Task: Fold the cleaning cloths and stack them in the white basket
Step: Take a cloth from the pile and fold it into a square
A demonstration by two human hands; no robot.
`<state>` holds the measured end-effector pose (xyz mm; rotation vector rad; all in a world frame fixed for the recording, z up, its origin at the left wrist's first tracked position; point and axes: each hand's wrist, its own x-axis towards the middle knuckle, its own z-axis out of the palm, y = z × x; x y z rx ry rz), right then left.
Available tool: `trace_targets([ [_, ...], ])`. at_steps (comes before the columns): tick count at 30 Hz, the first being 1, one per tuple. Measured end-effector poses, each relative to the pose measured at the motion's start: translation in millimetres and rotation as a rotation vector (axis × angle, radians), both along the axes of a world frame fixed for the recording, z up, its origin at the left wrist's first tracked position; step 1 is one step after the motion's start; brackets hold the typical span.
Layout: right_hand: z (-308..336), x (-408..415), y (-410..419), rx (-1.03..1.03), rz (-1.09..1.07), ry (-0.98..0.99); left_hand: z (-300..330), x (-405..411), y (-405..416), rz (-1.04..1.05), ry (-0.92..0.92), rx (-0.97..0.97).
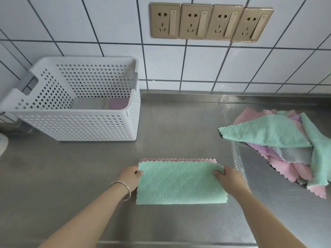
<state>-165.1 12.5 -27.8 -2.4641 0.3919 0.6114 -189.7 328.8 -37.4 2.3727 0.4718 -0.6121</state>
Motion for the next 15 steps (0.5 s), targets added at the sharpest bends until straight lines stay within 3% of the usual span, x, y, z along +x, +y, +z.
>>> trace_targets([
  [3, -7.5, 8.9, 1.5, -0.025, 0.009, -0.003, -2.6, 6.9, -0.3, -0.053, 0.019, 0.133],
  [15, -27.9, 16.5, 11.8, -0.066, -0.106, -0.098, -17.4, 16.5, 1.0, -0.026, 0.042, 0.204],
])
